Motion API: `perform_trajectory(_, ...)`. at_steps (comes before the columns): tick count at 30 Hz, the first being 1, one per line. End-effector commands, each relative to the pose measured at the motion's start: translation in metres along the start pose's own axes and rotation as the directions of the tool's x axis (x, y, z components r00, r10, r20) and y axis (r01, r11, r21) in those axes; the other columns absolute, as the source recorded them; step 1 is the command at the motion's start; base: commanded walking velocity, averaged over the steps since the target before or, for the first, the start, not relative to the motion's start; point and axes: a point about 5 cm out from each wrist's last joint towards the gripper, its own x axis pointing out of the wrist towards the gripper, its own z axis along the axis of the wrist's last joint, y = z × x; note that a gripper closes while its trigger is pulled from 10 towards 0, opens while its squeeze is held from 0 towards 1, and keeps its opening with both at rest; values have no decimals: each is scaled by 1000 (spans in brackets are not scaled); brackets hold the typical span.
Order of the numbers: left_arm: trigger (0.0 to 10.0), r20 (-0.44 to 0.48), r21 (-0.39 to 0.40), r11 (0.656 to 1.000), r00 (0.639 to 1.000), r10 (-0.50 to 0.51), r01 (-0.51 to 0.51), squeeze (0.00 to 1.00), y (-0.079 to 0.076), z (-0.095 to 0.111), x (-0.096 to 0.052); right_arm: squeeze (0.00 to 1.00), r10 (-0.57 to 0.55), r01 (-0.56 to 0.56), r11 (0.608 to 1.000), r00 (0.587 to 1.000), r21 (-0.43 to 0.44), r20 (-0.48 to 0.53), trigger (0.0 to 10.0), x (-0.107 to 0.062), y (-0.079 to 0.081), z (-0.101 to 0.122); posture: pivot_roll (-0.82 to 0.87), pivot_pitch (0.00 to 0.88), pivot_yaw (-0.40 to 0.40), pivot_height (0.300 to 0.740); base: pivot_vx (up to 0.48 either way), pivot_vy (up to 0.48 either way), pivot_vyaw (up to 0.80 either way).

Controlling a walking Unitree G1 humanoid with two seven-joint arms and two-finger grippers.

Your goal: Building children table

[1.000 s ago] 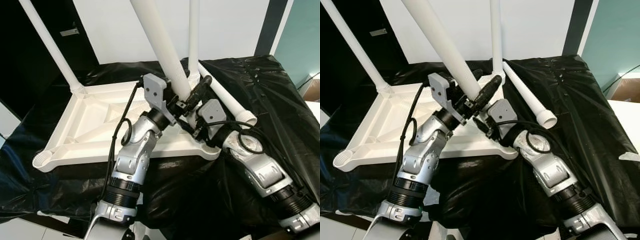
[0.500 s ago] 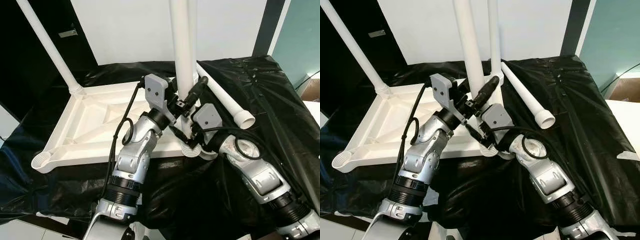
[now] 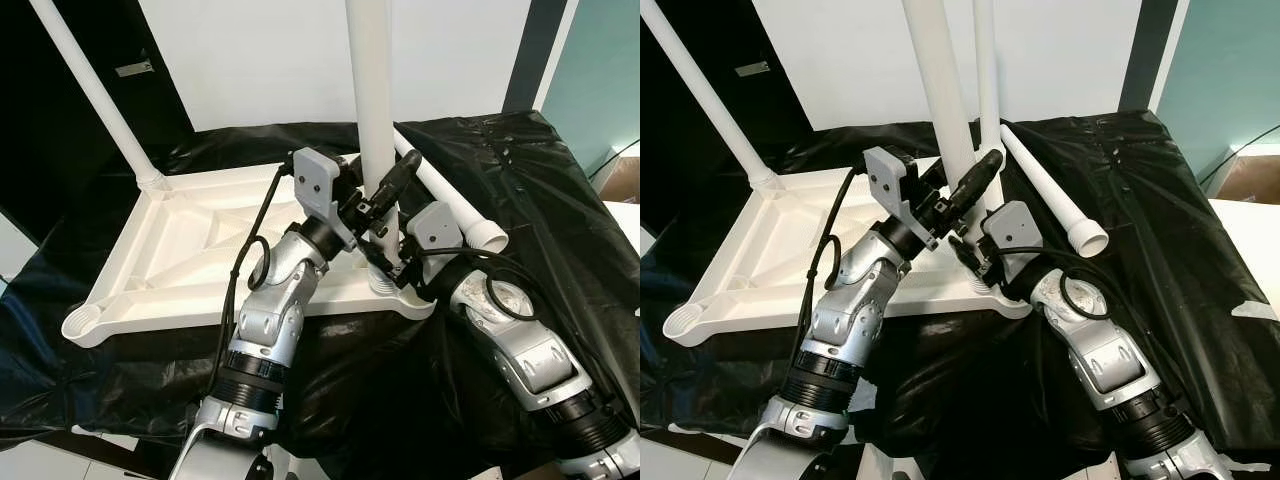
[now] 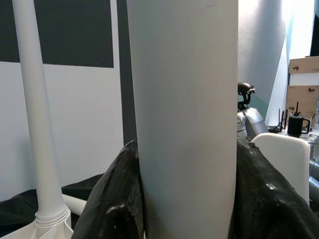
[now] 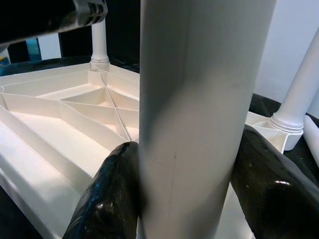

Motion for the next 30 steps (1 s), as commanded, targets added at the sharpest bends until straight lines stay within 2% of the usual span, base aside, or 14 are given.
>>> perform_trajectory(1, 10000, -10, 29, 995, 996, 94, -93, 0, 11, 0, -1, 0, 73, -72, 997, 997, -22, 18, 0, 2, 13, 5, -98, 0, 116, 740, 0, 0, 0)
perform_trajectory(13, 10000, 22, 25, 989, 989, 144, -144, 0, 17, 3, -2, 0, 53, -53, 998, 999, -18, 8, 0, 3, 10, 3, -99, 0, 113, 740, 0, 0, 0)
perform_trajectory(16, 10000, 90, 17, 983, 979, 181, -184, 0, 25, 12, -6, 0, 40, -40, 999, 999, -20, 11, 0, 3, 7, 5, -104, 0, 113, 740, 0, 0, 0)
perform_trajectory(20, 10000, 109, 8, 982, 976, 188, -190, 0, 27, 15, -8, 0, 39, -38, 999, 999, -21, 11, 0, 3, 6, 5, -104, 0, 113, 740, 0, 0, 0)
perform_trajectory(21, 0, 169, -45, 981, 967, 193, -188, 0, 31, 25, -11, 0, 38, -38, 999, 999, -26, 8, 0, 1, 5, 5, -104, 0, 113, 740, 0, 0, 0)
perform_trajectory(22, 0, 169, -45, 981, 967, 193, -188, 0, 31, 25, -11, 0, 38, -38, 999, 999, -26, 8, 0, 1, 5, 5, -104, 0, 113, 740, 0, 0, 0)
perform_trajectory(23, 2941, 209, -61, 982, 959, 189, -180, 0, 32, 32, -12, 0, 36, -36, 999, 999, -28, 5, 0, 1, 4, 5, -103, 0, 106, 740, 0, 0, 0)
perform_trajectory(25, 2941, 236, -69, 982, 954, 186, -174, 0, 32, 37, -12, 0, 35, -35, 999, 999, -29, 3, 0, 1, 4, 4, -103, 0, 106, 740, 0, 0, 0)
perform_trajectory(26, 10000, 257, -73, 982, 948, 185, -172, 0, 32, 41, -12, 0, 32, -32, 999, 999, -30, -1, 0, 0, 3, 4, -103, 0, 106, 740, 0, 0, 0)
perform_trajectory(30, 10000, 278, -99, 984, 946, 168, -146, 0, 32, 45, -19, 0, 15, -16, 999, 999, -33, -28, 0, 0, 0, -1, -102, 0, 104, 740, 0, 0, 0)
